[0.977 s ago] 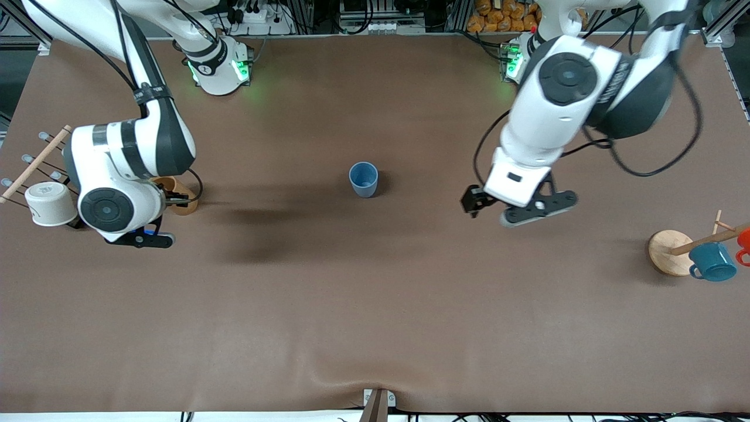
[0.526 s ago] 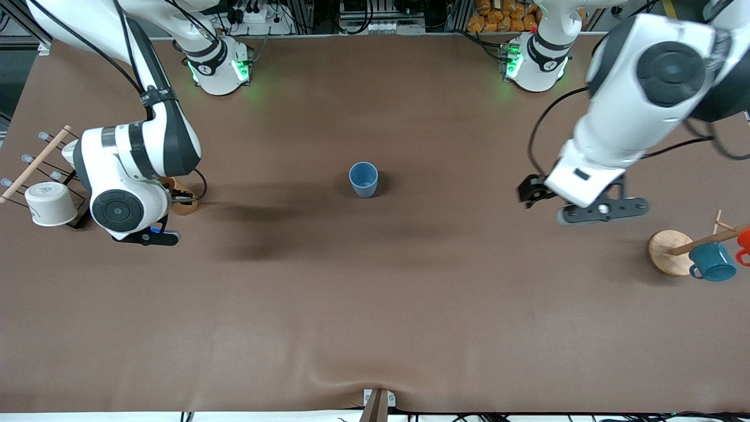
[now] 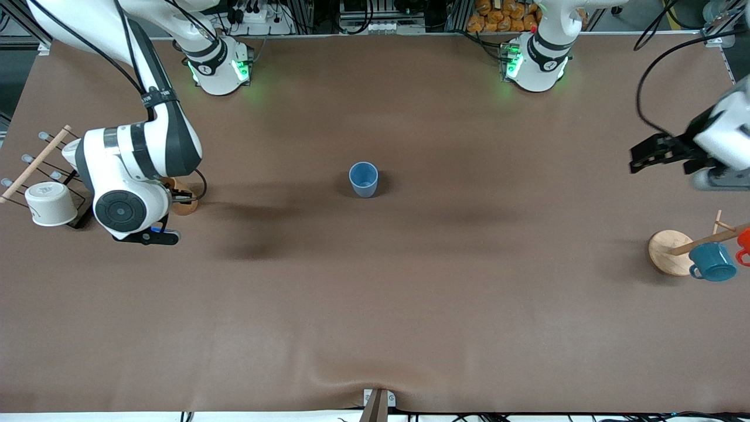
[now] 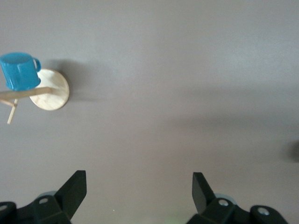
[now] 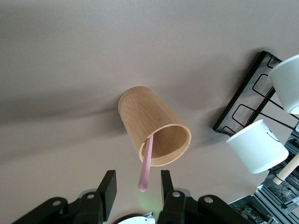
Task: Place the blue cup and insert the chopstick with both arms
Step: 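Set the blue cup down, open the left gripper and withdraw, then grasp the pink chopstick in the wooden cup with the right gripper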
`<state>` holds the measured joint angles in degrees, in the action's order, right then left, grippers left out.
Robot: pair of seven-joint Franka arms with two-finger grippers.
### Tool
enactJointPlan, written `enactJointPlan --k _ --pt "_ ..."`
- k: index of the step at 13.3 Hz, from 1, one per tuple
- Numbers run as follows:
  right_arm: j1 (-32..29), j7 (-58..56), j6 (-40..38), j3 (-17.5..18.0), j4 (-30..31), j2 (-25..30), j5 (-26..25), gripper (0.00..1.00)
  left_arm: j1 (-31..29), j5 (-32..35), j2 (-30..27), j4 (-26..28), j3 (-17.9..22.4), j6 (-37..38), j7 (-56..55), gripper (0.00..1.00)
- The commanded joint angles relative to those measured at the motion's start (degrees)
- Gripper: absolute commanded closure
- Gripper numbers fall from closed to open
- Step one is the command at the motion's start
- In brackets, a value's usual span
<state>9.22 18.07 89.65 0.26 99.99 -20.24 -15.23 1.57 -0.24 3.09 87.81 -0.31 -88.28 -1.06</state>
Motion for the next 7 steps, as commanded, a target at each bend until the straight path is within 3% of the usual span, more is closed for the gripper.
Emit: enactJointPlan --k 1,7 --pt "0.3 1.2 0.7 0.0 1.1 0.5 -1.6 0.63 1.4 -1.3 -5.0 6.3 1.5 -2.1 0.2 0.00" --pt "-0.1 0.7 1.1 0.0 1.2 0.5 -1.7 0.73 2.6 -0.6 -6.1 6.6 1.4 -1.2 -0.9 0.00"
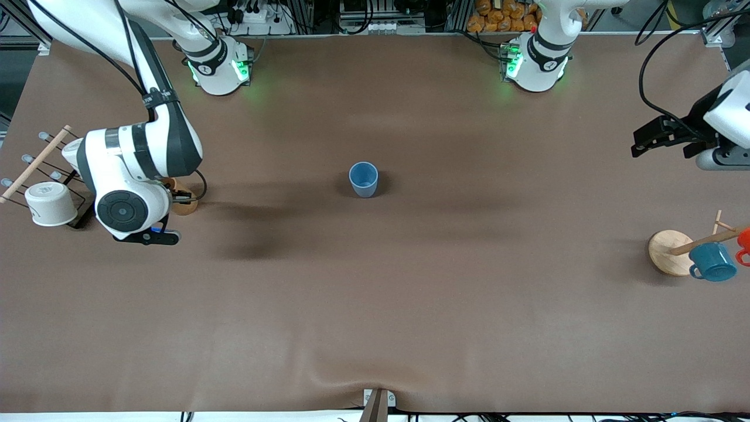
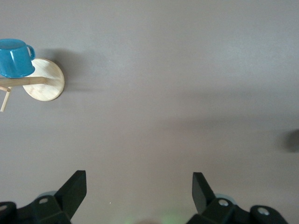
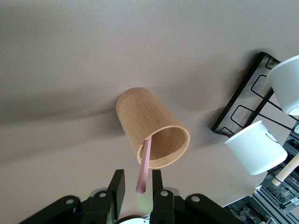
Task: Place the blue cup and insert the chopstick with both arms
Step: 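Grasp the pink chopstick in the wooden cup with the right gripper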
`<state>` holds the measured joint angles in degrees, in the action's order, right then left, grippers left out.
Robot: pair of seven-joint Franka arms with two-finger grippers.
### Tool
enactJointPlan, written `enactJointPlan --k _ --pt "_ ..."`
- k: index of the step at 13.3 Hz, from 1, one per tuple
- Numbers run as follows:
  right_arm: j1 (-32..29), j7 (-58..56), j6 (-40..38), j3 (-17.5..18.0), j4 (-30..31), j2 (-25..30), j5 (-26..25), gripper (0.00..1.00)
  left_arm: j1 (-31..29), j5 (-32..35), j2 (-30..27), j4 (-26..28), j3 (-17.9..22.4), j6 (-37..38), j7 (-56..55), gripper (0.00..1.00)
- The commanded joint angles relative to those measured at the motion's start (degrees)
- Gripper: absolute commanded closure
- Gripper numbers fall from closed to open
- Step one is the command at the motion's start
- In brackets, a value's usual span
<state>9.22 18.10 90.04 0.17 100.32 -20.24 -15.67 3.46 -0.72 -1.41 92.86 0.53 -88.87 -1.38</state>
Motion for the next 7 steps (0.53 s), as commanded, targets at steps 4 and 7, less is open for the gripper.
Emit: enactJointPlan --k 4,7 --pt "-0.3 0.6 0.7 0.1 0.8 0.5 -1.4 0.73 0.3 0.2 -1.0 0.6 0.2 -0.6 0.0 0.00" --pt "-0.3 0.4 0.7 0.1 0.9 0.5 -1.6 0.75 0.1 0.2 -0.4 -0.2 0.3 -0.5 -0.1 0.00"
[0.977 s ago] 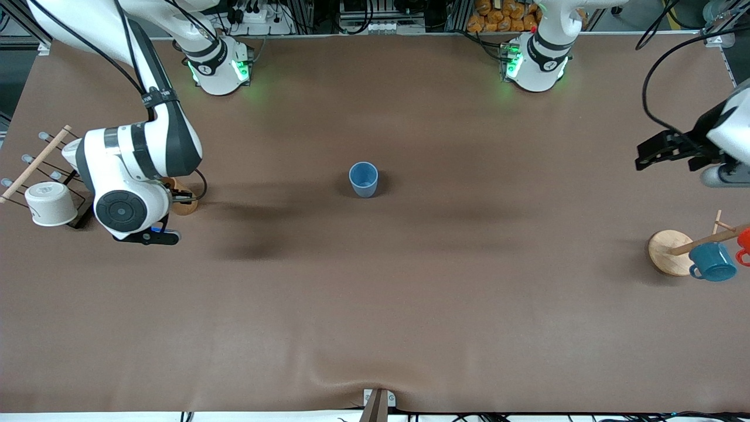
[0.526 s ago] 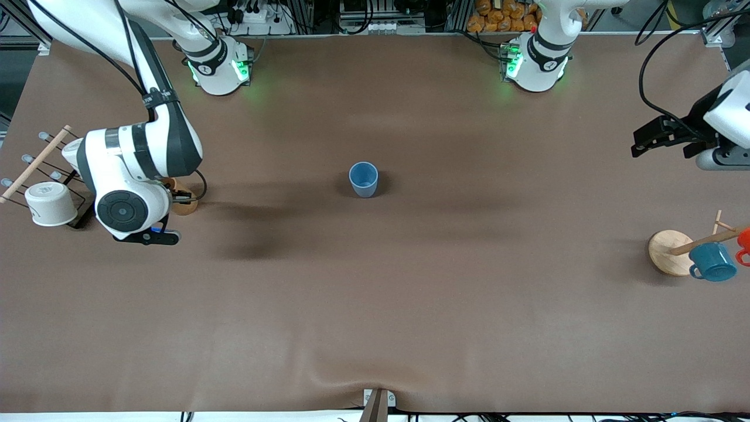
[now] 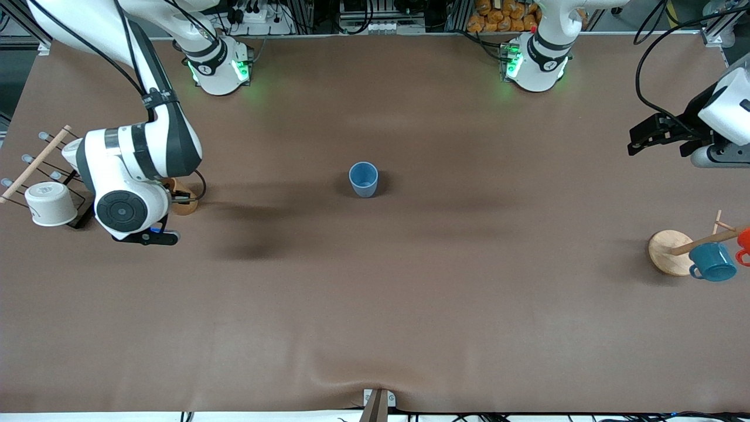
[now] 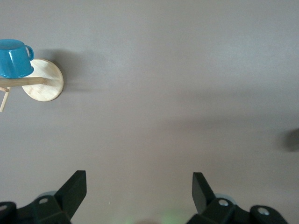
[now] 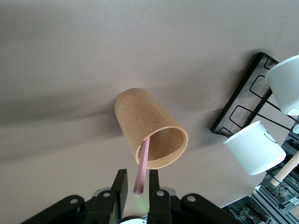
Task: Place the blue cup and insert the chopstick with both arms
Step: 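Grasp the pink chopstick in the wooden cup with the right gripper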
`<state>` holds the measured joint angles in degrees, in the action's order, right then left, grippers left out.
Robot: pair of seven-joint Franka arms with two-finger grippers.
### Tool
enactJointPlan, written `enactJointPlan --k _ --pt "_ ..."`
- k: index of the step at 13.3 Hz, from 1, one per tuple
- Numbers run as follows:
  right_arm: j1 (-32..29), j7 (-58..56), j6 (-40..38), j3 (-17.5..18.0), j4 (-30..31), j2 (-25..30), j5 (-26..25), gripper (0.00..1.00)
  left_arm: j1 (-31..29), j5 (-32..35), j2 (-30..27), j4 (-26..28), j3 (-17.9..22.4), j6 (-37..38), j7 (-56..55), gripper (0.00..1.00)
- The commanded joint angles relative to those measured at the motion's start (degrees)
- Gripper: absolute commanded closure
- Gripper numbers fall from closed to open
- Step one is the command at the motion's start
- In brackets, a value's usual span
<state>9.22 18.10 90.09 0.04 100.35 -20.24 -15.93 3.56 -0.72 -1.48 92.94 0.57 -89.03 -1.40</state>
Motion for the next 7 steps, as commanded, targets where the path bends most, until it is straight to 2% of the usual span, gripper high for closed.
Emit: enactJointPlan --k 1,7 --pt "-0.3 0.4 0.6 0.2 0.9 0.5 -1.4 0.76 -0.1 0.2 -0.4 -0.3 0.2 -0.4 -0.2 0.00" --pt "-0.3 0.4 0.5 0.2 0.9 0.4 -1.4 0.80 -0.1 0.2 0.2 -0.9 0.2 -0.4 -0.4 0.00"
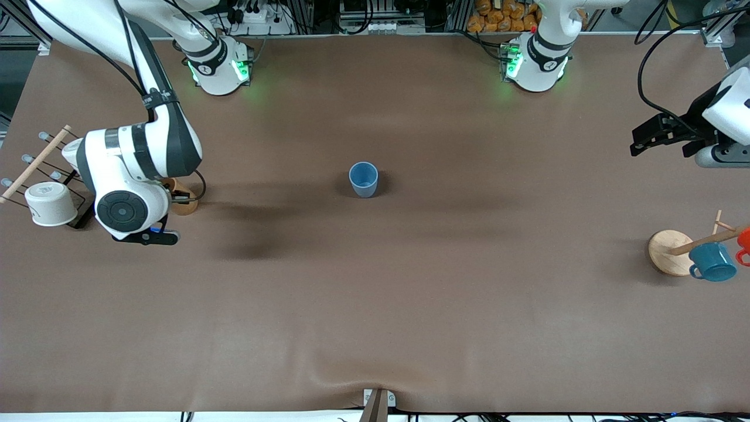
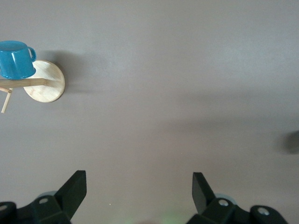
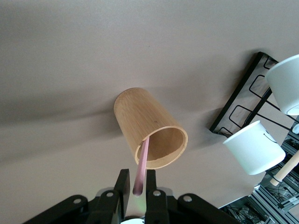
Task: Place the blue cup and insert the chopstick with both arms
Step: 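Grasp the pink chopstick in the wooden cup with the right gripper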
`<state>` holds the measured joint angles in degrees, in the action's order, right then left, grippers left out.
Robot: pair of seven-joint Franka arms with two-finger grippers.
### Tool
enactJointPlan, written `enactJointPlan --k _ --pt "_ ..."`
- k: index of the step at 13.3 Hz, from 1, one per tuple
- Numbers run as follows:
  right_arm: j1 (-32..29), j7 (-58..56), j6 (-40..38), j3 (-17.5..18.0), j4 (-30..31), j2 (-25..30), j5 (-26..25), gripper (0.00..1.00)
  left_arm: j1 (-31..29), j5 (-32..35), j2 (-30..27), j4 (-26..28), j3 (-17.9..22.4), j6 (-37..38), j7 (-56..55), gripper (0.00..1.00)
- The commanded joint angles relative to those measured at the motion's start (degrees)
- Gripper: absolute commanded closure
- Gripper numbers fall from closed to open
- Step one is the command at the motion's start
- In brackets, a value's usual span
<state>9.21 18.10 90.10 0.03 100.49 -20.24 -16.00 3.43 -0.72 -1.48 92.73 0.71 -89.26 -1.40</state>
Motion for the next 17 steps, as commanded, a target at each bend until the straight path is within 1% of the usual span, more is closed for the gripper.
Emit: enactJointPlan --k 1,3,5,7,8,17 --pt "-0.2 0.4 0.5 0.2 0.8 0.4 -1.3 0.81 0.1 0.3 0.4 -1.1 0.0 -0.1 -0.4 0.00" --pt "-0.2 0.4 0.5 0.2 0.8 0.4 -1.3 0.83 0.6 0.2 0.9 -1.7 0.0 0.4 -1.1 0.00" --pt "-0.2 0.4 0.5 0.2 0.8 0.4 -1.2 0.85 -1.0 -1.4 0.3 -3.9 0.4 1.3 -1.1 0.00" --pt "-0.2 0.4 0.4 0.2 0.7 0.4 -1.2 0.89 -0.8 -0.9 0.2 -4.1 0.0 1.8 -1.2 0.00" --pt "-0.2 0.4 0.3 0.2 0.7 0.5 -1.2 0.92 -0.8 -1.0 0.2 -4.3 0.0 1.8 -1.2 0.00" --pt "-0.2 -0.2 -0.8 0.2 -0.1 1.5 -1.1 0.96 -1.0 -0.9 0.6 -4.2 0.0 1.8 -1.2 0.00"
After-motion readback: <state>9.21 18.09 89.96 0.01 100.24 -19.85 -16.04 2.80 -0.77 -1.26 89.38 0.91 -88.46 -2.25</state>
